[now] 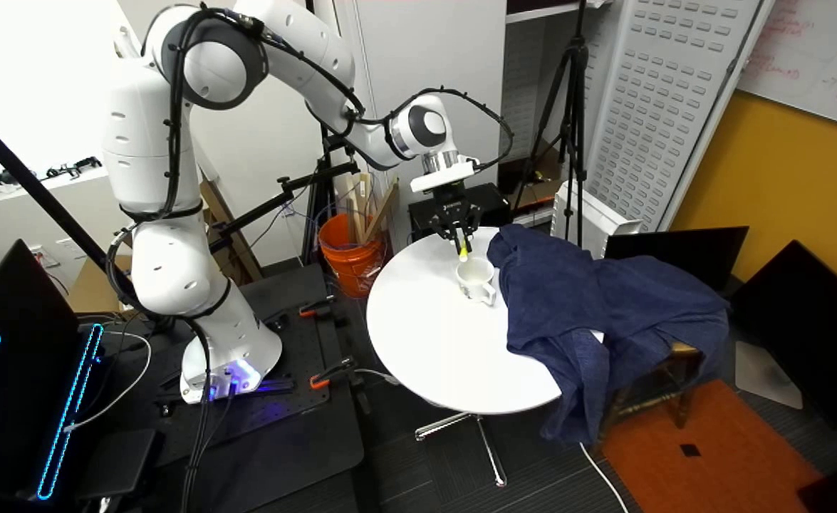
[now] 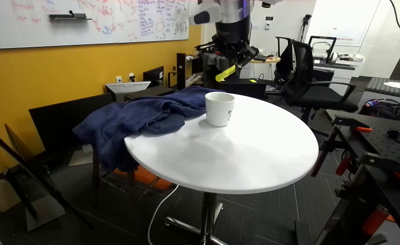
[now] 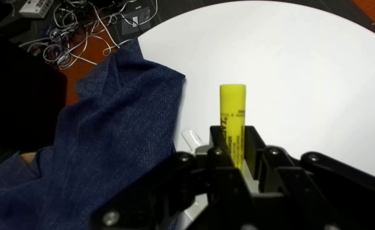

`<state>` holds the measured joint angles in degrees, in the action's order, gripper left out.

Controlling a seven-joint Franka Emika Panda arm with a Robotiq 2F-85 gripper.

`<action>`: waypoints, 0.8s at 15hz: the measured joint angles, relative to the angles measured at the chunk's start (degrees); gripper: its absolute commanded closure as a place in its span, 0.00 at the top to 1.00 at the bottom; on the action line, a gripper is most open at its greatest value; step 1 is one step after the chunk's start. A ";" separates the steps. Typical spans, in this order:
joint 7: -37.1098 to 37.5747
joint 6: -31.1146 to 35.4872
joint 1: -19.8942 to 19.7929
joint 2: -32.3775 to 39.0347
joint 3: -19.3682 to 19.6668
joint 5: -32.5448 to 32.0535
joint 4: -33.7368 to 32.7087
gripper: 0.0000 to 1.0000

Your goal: Move the mug closer to the yellow marker then put it in the mug

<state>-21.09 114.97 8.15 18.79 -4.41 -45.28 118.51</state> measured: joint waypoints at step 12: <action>-1.60 -9.70 -0.11 9.62 -0.66 -3.91 -8.21 0.05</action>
<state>-22.69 105.27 8.04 28.40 -5.07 -49.20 110.30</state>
